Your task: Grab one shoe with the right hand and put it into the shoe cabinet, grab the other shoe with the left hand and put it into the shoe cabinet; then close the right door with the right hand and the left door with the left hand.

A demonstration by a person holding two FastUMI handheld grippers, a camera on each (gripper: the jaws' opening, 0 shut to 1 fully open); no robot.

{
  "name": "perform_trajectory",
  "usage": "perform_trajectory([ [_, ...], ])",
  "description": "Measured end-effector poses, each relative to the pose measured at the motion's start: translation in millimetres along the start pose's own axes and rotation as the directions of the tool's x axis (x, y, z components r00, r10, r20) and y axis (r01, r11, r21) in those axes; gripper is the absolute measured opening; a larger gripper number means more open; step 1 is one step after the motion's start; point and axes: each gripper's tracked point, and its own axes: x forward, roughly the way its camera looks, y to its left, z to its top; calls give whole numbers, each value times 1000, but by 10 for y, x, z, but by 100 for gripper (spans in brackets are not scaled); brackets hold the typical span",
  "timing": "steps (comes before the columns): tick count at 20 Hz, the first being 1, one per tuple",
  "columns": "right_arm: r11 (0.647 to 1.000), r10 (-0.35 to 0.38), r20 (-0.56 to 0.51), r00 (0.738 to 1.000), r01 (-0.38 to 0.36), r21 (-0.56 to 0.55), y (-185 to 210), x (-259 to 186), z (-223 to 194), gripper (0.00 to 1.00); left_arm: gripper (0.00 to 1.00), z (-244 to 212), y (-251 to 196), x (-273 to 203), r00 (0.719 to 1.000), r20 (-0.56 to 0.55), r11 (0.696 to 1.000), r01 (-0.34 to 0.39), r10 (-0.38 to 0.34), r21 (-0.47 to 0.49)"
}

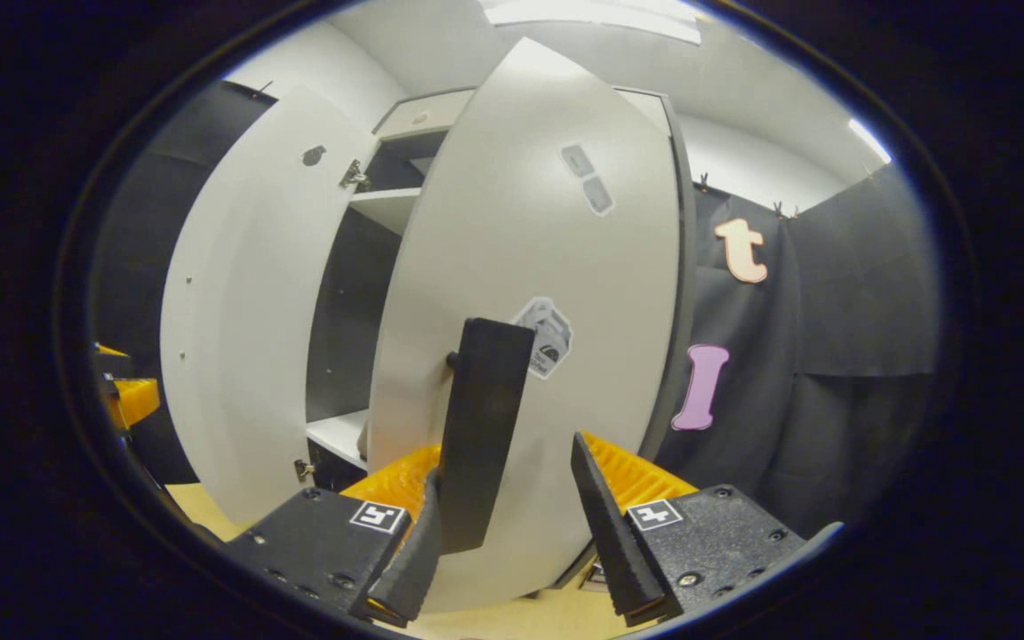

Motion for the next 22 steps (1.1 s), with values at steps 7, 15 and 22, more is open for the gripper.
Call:
perform_trajectory([
  [7,989,92,12,996,-90,-115,488,-12,98,80,94,74,289,100,999,24,1000,-26,26,15],
  [15,985,56,-51,997,-64,-163,529,6,-27,80,94,113,295,462,997,33,998,68,-68,15],
  [22,982,45,-104,994,-63,-180,575,-117,-198,81,94,86,34,639,981,26,981,194,-194,-6],
])
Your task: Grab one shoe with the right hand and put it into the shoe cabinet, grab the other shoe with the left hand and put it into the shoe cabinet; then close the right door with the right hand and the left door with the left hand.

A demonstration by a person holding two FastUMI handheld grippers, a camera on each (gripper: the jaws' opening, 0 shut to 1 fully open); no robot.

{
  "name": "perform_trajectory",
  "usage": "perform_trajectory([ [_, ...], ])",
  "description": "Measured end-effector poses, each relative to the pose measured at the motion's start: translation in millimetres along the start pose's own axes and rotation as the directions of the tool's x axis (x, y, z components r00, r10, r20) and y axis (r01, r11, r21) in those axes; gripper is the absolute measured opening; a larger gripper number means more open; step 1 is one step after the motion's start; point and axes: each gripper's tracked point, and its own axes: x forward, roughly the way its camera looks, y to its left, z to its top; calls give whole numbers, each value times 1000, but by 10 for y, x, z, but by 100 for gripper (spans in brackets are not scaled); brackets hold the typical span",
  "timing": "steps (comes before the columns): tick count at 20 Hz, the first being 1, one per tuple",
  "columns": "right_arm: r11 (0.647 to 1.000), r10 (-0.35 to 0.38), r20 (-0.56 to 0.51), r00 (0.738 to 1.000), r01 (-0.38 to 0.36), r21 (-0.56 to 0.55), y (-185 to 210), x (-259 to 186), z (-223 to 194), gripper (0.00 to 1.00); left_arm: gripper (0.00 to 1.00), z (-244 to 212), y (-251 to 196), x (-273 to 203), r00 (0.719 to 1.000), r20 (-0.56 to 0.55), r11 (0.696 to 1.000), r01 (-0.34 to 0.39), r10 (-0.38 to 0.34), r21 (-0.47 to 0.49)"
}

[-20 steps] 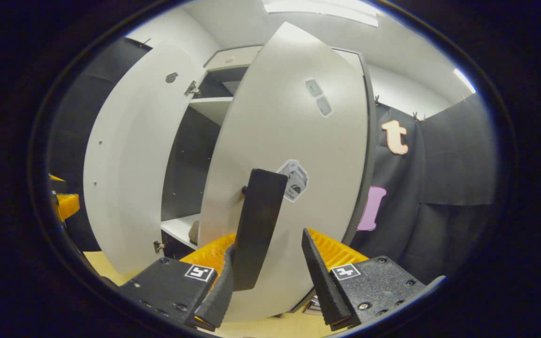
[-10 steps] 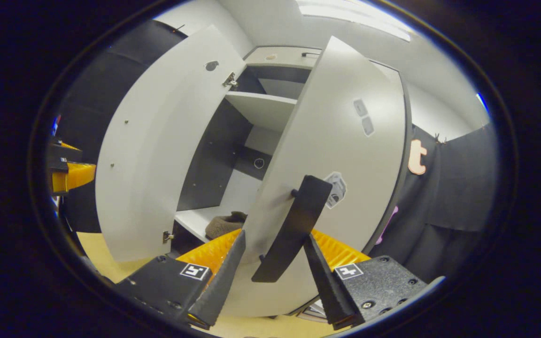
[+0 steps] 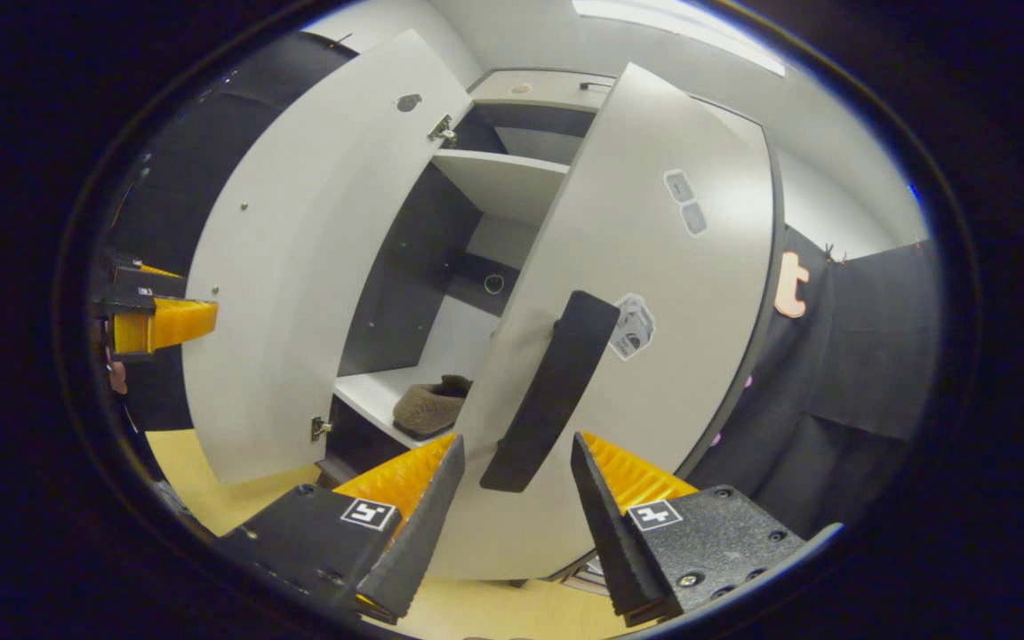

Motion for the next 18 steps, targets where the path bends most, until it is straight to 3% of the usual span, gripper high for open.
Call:
perform_trajectory([
  [6,1000,5,-52,999,-5,3,16,-67,-202,81,95,28,-136,-81,993,-24,990,116,-118,-76],
  [10,1000,9,-75,997,-7,16,7,-86,-274,81,94,5,-230,-82,993,-28,993,114,-114,0],
  [14,999,-8,-86,996,11,34,-67,-108,-350,81,94,-6,-473,-153,986,-32,987,160,-161,-25],
  [18,997,-31,-111,993,39,66,-202,-166,-466,81,94,-30,-798,-190,980,-18,980,199,-199,14],
])
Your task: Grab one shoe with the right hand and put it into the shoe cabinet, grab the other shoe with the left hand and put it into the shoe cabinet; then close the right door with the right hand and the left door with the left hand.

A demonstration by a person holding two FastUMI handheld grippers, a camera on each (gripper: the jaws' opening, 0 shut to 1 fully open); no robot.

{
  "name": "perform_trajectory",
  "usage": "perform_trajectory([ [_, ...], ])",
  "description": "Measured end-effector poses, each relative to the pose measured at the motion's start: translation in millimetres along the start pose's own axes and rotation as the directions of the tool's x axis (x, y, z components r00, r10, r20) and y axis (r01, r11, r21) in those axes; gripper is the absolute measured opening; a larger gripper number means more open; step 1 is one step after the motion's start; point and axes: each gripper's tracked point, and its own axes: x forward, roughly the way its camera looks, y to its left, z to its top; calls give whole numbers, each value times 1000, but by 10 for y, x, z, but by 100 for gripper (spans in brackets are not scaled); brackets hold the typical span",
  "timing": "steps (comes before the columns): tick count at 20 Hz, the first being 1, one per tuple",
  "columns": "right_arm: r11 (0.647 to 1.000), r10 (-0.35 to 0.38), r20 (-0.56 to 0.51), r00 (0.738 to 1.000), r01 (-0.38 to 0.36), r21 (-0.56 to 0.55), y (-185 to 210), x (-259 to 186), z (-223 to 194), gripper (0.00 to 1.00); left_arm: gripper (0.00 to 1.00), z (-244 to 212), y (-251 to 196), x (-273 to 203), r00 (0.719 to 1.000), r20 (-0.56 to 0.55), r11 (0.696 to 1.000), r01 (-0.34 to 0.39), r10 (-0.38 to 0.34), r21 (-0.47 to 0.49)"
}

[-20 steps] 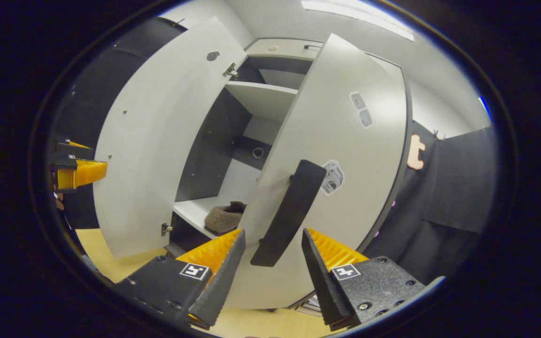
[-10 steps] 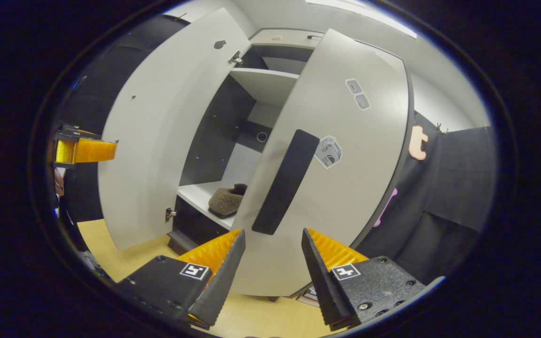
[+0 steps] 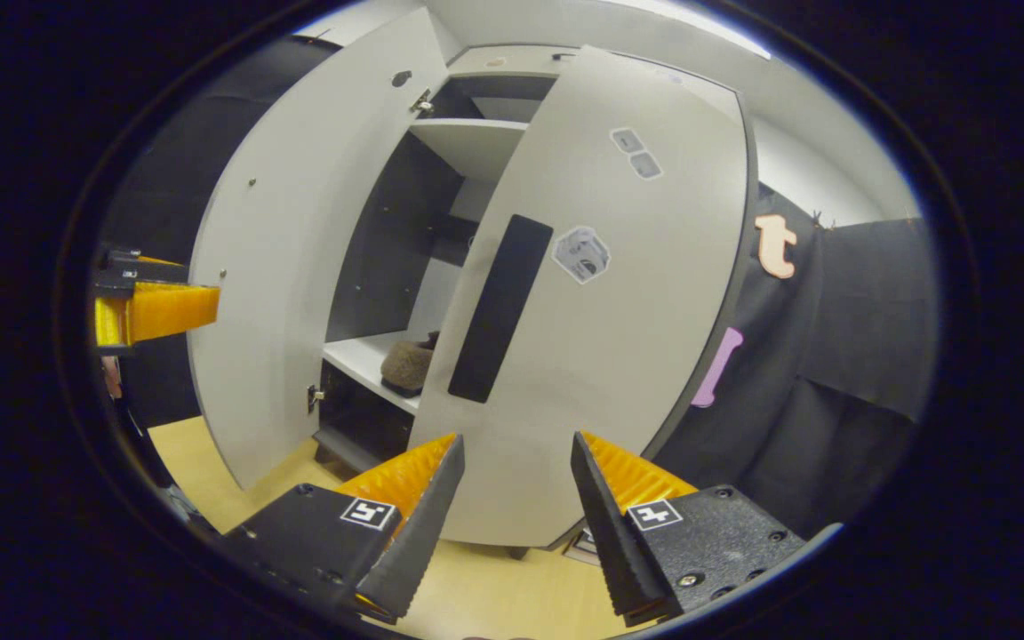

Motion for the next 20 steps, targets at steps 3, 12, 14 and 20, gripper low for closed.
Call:
perform_trajectory([
  [3,999,-12,-30,999,13,32,-114,-27,-94,81,94,-27,-268,98,998,-10,996,68,-67,49],
  [12,994,-35,-30,999,38,105,-315,-169,-102,81,95,62,-1121,-10,958,15,955,285,-287,88],
  [14,991,-21,-26,999,24,132,-281,-194,-73,81,95,-9,-1132,-24,962,1,953,272,-274,133],
  [20,984,36,-13,999,-33,174,-27,-231,6,81,95,-66,-881,-147,985,-16,980,175,-174,94],
])
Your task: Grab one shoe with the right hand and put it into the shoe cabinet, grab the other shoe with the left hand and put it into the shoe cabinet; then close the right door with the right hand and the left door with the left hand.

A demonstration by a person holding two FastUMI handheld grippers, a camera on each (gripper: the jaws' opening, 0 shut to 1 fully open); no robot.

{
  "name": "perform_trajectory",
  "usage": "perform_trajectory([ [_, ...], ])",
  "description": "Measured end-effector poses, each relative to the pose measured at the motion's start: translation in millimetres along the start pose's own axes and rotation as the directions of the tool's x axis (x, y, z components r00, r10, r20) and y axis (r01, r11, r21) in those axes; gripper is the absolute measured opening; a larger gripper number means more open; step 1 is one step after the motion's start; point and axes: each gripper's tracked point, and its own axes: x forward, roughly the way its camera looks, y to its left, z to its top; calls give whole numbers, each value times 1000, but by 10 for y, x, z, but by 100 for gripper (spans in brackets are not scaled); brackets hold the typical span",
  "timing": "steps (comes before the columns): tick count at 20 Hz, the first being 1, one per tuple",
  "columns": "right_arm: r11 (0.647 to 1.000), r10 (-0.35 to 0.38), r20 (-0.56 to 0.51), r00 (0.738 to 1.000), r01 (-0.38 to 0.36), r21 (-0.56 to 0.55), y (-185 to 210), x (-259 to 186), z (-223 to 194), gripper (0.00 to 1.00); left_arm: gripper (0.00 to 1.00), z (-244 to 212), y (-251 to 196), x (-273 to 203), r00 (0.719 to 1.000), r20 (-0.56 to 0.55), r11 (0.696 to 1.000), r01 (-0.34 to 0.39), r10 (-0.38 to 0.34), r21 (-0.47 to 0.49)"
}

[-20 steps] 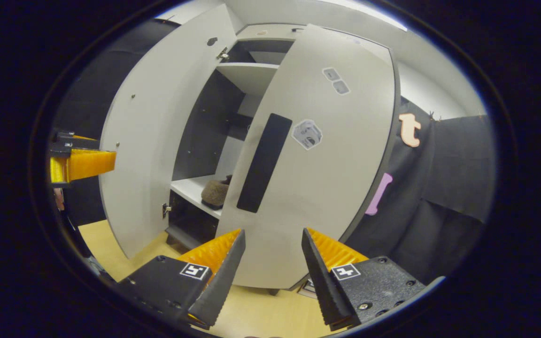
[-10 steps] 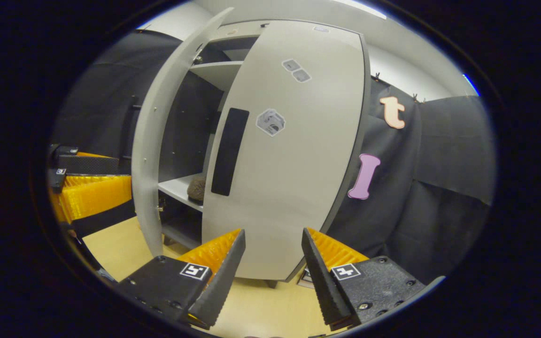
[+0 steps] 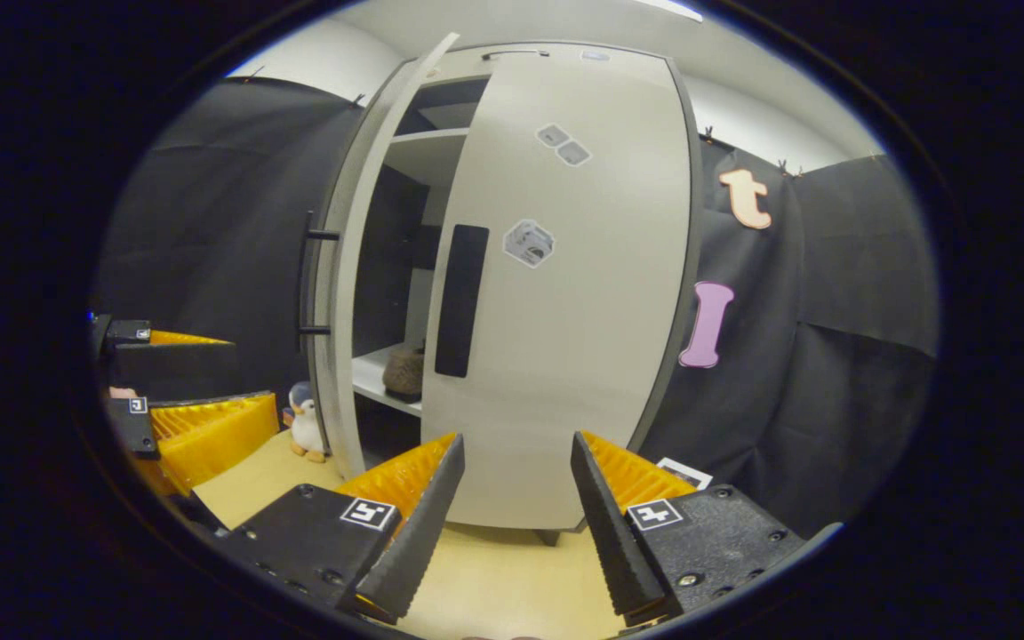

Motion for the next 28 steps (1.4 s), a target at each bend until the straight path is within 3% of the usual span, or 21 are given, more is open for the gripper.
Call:
perform_trajectory([
  [4,1000,15,38,999,-16,17,163,-18,168,81,95,-157,287,-87,997,-21,997,-68,68,-23],
  [9,999,1,117,993,-6,39,358,-116,364,84,95,-161,450,-138,995,-16,994,-103,103,-27],
  [12,999,-22,158,987,14,52,403,-218,421,99,96,-97,657,-219,983,38,983,-181,181,-20],
  [13,998,-27,173,985,17,58,413,-249,433,99,96,-56,688,-235,980,67,982,-188,189,-25],
  [19,993,-91,211,973,72,96,385,-421,272,99,96,22,621,-379,967,205,987,-161,152,28],
  [24,994,-100,216,971,89,60,424,-555,260,100,96,27,451,-420,976,195,994,-104,98,21],
  [28,993,-113,208,972,105,48,436,-598,209,99,96,22,484,-427,977,186,994,-105,101,10],
])
